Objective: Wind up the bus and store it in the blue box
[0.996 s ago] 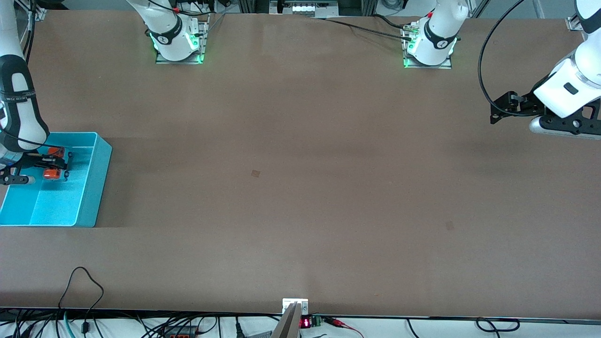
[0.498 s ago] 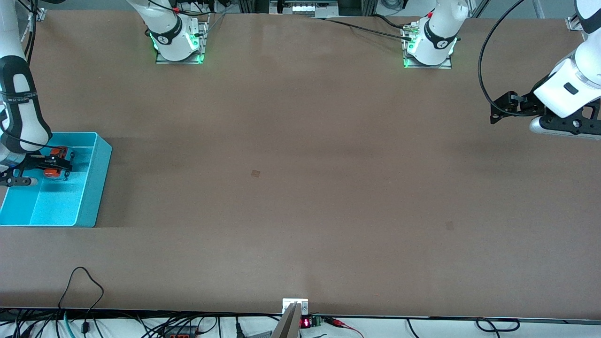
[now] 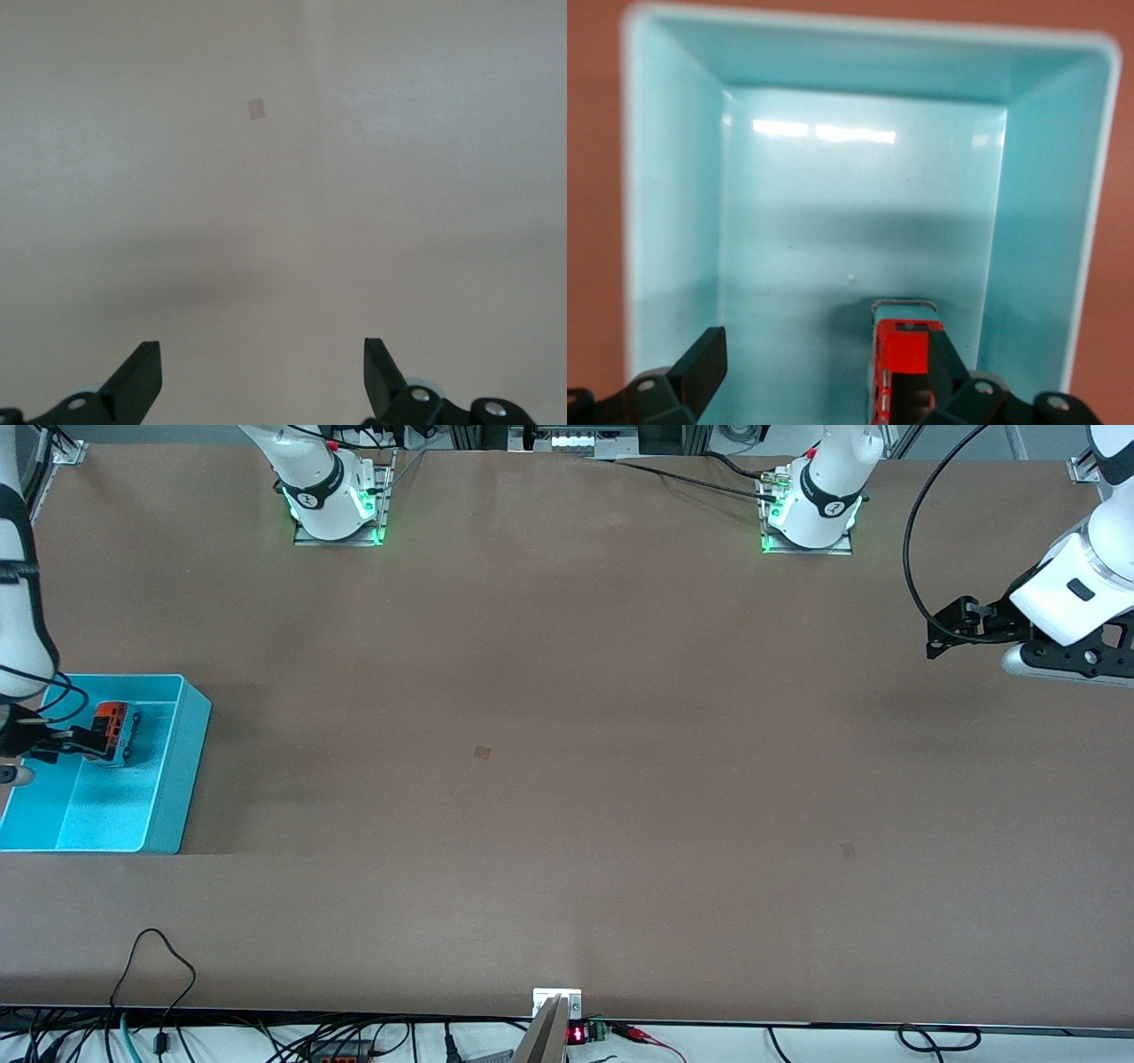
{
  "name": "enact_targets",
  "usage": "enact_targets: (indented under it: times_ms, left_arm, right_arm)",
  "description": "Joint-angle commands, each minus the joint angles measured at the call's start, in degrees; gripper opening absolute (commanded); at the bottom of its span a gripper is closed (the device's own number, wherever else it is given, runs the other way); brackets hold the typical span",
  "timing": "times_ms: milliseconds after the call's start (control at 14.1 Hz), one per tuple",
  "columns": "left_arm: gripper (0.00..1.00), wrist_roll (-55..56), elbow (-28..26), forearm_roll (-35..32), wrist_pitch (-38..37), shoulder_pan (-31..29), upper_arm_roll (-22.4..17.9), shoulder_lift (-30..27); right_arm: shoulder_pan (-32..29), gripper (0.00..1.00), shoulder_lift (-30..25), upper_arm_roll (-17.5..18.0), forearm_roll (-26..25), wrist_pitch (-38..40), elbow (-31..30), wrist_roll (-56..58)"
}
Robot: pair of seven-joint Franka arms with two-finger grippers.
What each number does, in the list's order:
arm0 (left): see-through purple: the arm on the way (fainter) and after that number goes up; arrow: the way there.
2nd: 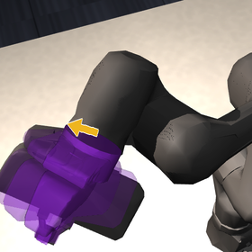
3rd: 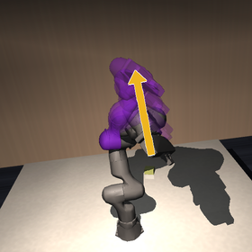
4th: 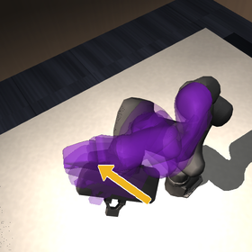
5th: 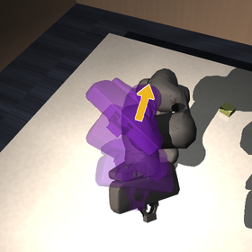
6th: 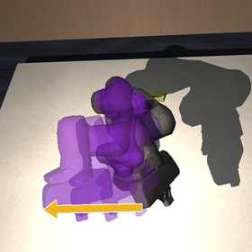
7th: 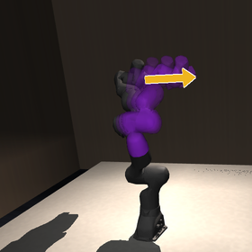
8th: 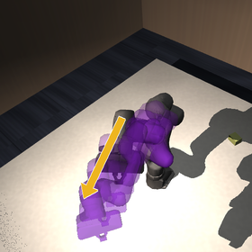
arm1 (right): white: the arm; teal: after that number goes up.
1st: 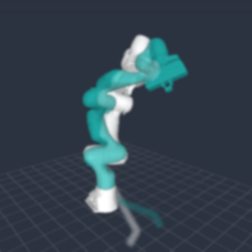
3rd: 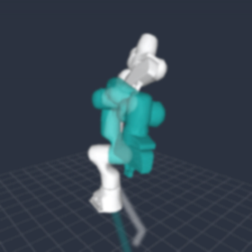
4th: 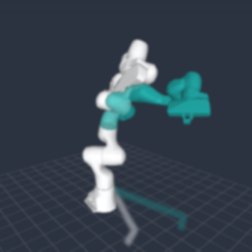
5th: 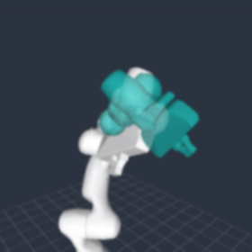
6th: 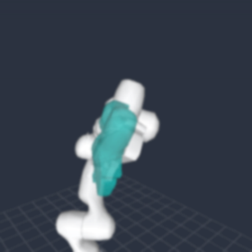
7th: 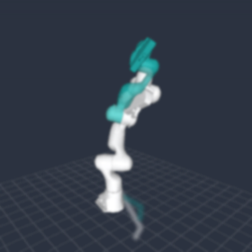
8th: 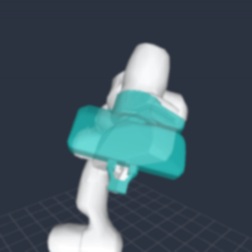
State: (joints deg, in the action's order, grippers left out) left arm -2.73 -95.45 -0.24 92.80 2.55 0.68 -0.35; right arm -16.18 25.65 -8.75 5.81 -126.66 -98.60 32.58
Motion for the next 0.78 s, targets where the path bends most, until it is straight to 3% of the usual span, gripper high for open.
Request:
enact_targets:
  times_ms: [0,427,711]
  left_arm:
    - [1.0,0.01,0.97,0.68,-2.27,0.18,0.02,-0.27]
    - [1.0,-0.08,1.15,0.59,-2.27,0.18,0.02,-0.18]
    - [1.0,-0.17,1.15,0.68,-2.27,0.18,0.02,-0.27]
  right_arm:
    - [-0.08,1.0,-2.79,2.86,-0.97,8.32,4.8,-0.23]
    - [2.11,1.0,-11.39,4.44,-2.29,25.29,11.32,-11.38]
    - [8.43,1.0,-16.41,4.53,-4.58,37.16,15.89,-15.7]
